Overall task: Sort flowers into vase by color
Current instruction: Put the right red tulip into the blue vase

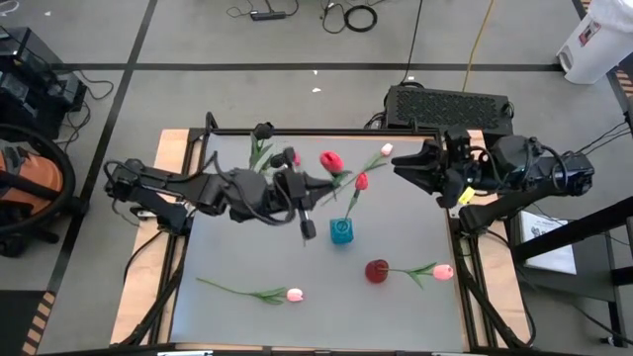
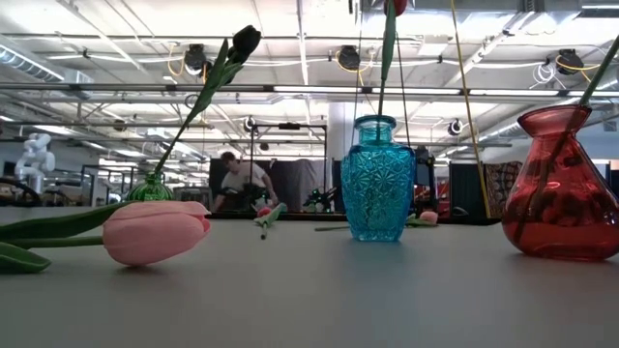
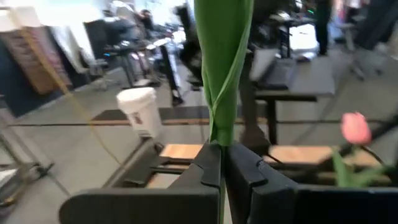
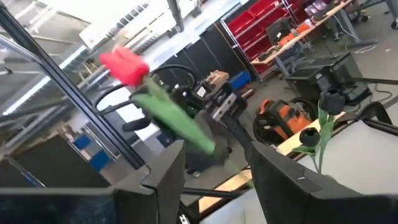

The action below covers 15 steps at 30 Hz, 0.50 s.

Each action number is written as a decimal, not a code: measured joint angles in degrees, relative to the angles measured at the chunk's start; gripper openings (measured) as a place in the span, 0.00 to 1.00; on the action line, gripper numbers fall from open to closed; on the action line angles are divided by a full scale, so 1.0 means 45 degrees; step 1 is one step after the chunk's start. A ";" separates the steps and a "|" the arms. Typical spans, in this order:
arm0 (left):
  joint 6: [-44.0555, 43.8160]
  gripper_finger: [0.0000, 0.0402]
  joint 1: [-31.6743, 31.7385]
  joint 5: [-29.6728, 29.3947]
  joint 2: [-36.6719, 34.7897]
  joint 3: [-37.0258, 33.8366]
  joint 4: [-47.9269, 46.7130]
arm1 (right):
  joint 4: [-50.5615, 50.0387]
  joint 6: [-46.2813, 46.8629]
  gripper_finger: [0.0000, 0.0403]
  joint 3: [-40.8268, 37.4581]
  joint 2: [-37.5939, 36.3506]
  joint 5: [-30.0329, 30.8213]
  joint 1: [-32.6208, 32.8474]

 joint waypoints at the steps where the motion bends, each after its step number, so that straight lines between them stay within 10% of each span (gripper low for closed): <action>1: -0.0022 0.01 -0.0048 0.0215 0.0115 0.0000 -0.0062 | -0.0028 -0.0052 0.42 0.0000 0.0021 -0.0004 0.0000; 15: -0.2770 0.01 -0.0174 0.0163 0.1857 -0.0287 0.0029 | -0.0633 -0.0071 0.42 -0.0005 0.0147 -0.0041 0.0015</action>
